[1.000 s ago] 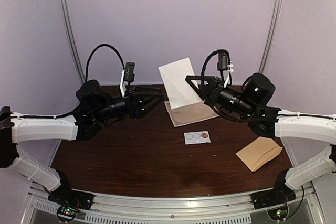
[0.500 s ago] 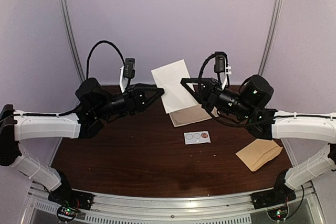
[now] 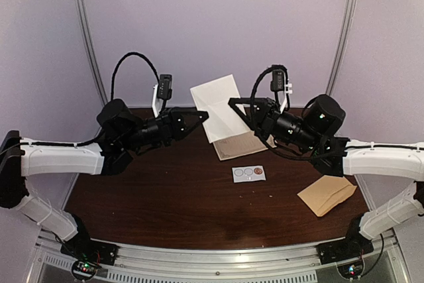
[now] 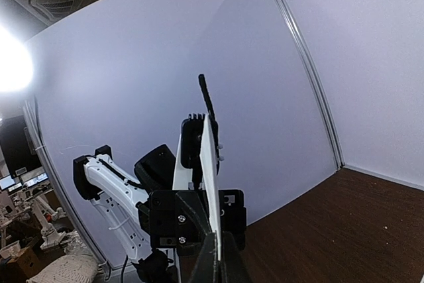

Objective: Place the letter into the envelope and seal it

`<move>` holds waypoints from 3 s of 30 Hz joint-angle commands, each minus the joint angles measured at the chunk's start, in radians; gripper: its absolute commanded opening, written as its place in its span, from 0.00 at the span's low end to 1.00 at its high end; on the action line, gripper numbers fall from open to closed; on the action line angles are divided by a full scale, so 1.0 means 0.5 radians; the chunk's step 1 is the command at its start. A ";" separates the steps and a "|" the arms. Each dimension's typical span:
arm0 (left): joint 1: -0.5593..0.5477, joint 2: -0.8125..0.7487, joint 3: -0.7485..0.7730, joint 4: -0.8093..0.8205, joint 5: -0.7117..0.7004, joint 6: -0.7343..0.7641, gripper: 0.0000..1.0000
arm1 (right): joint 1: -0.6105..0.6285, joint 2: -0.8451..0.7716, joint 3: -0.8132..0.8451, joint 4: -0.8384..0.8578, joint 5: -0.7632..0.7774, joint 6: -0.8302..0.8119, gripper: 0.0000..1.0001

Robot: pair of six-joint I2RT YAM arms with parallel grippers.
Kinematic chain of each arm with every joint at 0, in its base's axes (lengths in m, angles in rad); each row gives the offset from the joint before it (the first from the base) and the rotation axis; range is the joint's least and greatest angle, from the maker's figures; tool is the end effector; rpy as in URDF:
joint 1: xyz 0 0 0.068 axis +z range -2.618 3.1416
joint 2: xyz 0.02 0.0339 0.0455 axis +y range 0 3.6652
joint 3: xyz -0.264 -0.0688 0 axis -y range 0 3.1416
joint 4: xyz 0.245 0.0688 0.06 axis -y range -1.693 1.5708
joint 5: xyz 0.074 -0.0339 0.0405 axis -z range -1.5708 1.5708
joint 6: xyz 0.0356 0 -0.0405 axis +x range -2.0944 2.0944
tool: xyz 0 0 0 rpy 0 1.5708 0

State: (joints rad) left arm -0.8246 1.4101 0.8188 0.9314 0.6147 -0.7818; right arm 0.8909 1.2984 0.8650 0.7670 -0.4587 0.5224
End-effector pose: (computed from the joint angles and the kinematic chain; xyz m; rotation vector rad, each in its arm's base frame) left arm 0.1966 -0.2429 0.3217 0.6501 1.3688 -1.7118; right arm 0.1742 0.2406 0.3540 -0.6853 1.2508 1.4768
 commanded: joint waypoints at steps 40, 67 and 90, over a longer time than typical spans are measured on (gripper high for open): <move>1.042 -0.542 0.390 -1.939 -0.365 1.120 0.00 | -0.871 -0.646 -0.778 -2.138 1.294 0.805 1.00; 1.042 -0.544 0.366 -1.889 -0.260 1.065 0.00 | -0.923 -0.434 -1.021 -2.082 0.928 0.821 0.98; 1.042 -0.556 0.366 -1.890 -0.271 1.067 0.00 | -0.410 -0.081 -0.909 -1.978 0.464 0.946 0.92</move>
State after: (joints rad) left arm -0.3031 1.1496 1.0077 -0.0551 0.4725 -0.2436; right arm 0.6113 1.2022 0.4206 -0.1211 -0.1234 0.9318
